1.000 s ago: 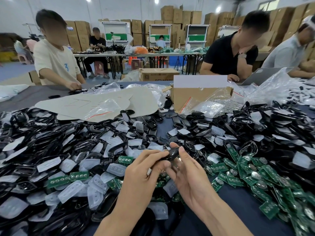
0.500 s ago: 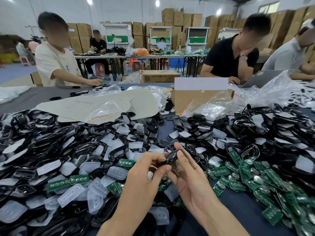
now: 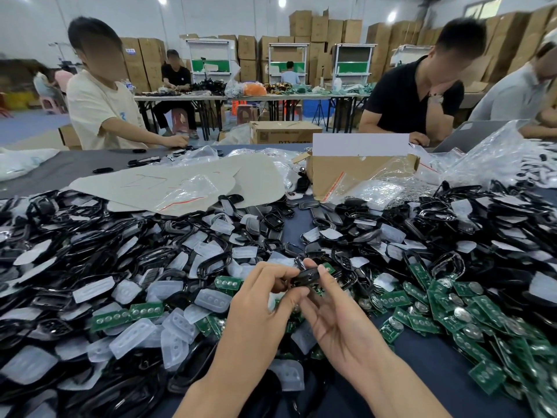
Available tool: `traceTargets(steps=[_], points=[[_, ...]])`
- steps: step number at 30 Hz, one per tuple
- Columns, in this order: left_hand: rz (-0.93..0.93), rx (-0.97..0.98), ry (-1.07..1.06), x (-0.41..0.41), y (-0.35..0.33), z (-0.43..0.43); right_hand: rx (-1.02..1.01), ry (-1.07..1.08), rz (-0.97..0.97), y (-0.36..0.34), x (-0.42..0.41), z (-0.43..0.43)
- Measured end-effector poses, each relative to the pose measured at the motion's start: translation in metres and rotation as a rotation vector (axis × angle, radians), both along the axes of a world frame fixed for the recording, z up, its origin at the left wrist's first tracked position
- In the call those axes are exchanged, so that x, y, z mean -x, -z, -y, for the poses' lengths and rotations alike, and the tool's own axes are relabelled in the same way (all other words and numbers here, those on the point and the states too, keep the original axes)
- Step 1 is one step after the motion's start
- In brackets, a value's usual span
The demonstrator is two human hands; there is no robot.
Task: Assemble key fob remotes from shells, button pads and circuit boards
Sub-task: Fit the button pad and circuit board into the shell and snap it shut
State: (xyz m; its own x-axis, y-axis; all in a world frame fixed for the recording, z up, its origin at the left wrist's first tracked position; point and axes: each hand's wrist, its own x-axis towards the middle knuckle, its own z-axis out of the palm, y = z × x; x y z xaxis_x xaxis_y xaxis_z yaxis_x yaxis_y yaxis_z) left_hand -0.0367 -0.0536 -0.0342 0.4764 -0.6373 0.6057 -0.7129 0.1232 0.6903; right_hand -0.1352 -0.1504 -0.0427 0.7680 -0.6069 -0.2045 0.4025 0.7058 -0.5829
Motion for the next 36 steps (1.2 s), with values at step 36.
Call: traceTargets(steps=[36], points=[[-0.415,-0.094,0.312,-0.017,0.000,0.000,1.074,0.358,-0.310,-0.009,0.012,-0.018]])
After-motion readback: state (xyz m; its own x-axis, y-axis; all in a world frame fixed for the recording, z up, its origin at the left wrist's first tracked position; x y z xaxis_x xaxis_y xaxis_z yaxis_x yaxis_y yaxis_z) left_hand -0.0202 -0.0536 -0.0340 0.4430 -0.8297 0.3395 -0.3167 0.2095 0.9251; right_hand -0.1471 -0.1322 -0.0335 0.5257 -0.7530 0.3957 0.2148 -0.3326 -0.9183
